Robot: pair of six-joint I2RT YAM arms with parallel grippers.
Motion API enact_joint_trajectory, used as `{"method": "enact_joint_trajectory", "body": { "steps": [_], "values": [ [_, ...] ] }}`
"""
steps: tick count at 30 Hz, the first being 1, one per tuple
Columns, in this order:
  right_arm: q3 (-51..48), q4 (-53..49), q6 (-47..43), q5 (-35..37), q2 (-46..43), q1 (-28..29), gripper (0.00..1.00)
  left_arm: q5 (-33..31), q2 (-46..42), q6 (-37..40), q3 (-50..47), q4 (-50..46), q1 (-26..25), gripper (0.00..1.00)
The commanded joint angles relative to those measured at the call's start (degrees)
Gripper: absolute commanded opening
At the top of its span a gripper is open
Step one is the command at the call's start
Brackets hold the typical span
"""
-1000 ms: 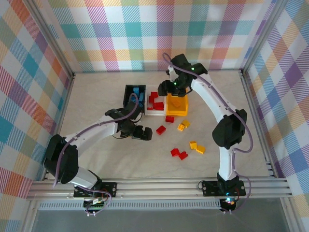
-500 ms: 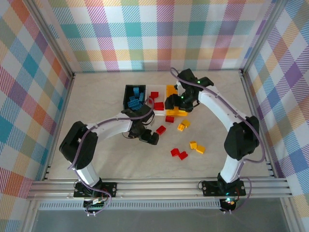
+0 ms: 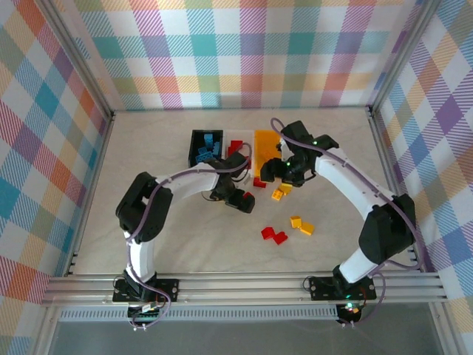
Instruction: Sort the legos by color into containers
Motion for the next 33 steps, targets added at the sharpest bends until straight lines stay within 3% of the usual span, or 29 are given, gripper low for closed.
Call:
{"method": "enact_joint_trajectory", "body": {
  "steps": [1, 7, 15, 33],
  "values": [
    [0.2, -0.12, 0.11, -0.82, -1.88, -0.84, 0.72, 0.29, 3.21, 1.49, 3.25, -0.97, -1.23, 1.0],
    [1.23, -2.02, -1.1, -0.49, -1.97, -1.64, 0.72, -0.5, 7.61, 1.47, 6.8, -0.6, -1.48, 0.97],
    [1.48, -1.6, -1.37, -1.35, -0.66, -2.29, 0.72, -2.04, 9.44, 0.03, 7.4, 0.33, -2.99, 0.85],
    [2.24, -0.71, -0.58, -2.82, 1.05, -2.32, 0.72, -7.38, 9.3, 0.15, 11.95, 0.47, -5.14, 0.85]
  ]
}}
